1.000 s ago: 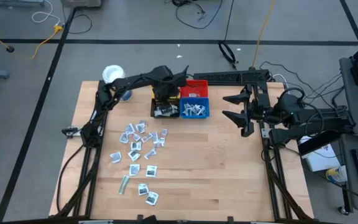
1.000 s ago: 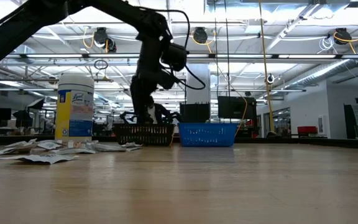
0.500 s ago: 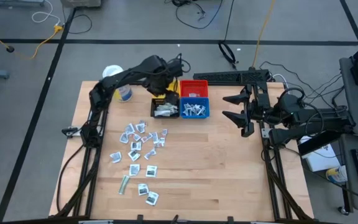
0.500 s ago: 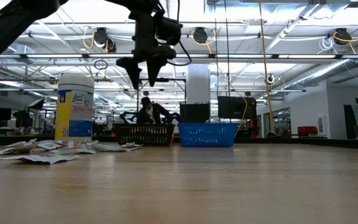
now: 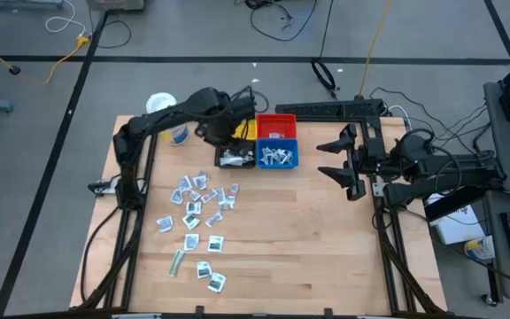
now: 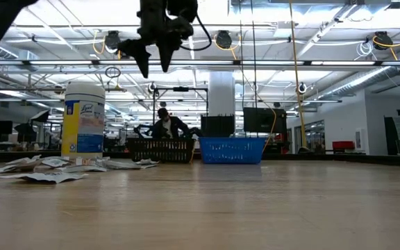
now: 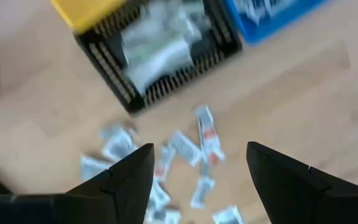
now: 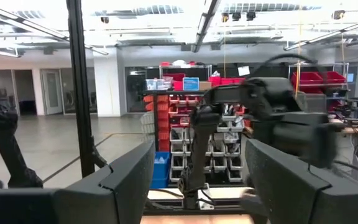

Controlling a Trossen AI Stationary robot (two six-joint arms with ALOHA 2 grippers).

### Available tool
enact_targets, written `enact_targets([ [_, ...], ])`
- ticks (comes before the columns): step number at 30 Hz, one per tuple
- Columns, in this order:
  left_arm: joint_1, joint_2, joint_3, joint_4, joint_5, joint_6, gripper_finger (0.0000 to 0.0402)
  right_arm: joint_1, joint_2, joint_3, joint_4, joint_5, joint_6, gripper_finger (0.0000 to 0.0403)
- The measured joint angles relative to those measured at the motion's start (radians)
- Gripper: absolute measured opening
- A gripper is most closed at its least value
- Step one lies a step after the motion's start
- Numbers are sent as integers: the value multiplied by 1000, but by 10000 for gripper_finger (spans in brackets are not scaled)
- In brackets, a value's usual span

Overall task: Pick & Place First Aid Supplies
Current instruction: Put the green bandage pack into the black basket

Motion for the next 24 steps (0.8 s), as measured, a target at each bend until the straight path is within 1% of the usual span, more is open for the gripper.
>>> enact_targets([
  [8, -182, -148, -205, 0, -2, -238, 249, 0, 0, 0, 1, 0, -26, 247],
  [13, -307, -242, -353, 4, 3, -402, 254, 0, 0, 0, 1, 0, -29, 247],
  [18, -431, -316, -487, 27, 69, -554, 264, 0, 0, 0, 2, 0, -29, 247],
  [20, -486, -341, -528, 47, 80, -629, 266, 0, 0, 0, 11, 0, -29, 247],
  [24, -601, -371, -604, 116, 122, -754, 261, 0, 0, 0, 39, 0, -29, 247],
])
